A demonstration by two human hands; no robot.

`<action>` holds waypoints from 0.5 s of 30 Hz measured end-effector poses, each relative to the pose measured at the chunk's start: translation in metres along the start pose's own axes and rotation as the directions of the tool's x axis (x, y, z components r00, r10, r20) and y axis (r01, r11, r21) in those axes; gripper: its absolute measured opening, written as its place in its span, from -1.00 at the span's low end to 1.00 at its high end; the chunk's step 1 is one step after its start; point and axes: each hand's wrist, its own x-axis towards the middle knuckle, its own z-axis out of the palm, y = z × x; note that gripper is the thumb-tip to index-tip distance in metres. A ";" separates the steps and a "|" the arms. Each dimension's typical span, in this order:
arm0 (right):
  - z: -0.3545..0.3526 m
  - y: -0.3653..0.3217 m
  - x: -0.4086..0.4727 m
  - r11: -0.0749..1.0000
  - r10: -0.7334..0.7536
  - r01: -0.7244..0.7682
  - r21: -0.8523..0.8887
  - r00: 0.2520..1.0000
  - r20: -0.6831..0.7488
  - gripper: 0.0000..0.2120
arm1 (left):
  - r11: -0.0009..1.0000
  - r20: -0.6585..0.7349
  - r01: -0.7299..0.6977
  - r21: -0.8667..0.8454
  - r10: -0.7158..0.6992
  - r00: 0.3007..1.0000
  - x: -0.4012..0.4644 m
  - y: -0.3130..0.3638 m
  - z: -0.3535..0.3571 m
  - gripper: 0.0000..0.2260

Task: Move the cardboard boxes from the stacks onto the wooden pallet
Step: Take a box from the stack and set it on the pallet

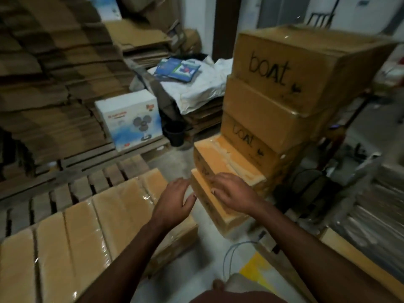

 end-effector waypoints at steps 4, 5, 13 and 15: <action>-0.042 0.046 -0.006 0.999 0.044 -0.045 -0.025 0.997 -0.067 -0.68 | 0.991 0.028 -0.134 0.010 0.134 0.991 0.045 0.027 0.011 -0.47; -0.055 0.058 -0.006 0.998 0.055 -0.057 -0.019 0.994 -0.099 -0.68 | 0.988 0.026 -0.157 0.009 0.157 0.987 0.060 0.033 0.015 -0.47; -0.170 0.187 0.014 0.996 0.083 -0.084 0.011 0.959 -0.271 -0.68 | 0.971 0.005 -0.238 -0.026 0.238 0.971 0.211 0.122 0.069 -0.40; -0.204 0.228 0.020 0.995 0.095 -0.100 0.003 0.943 -0.318 -0.70 | 0.959 -0.023 -0.277 -0.057 0.276 0.961 0.253 0.154 0.087 -0.46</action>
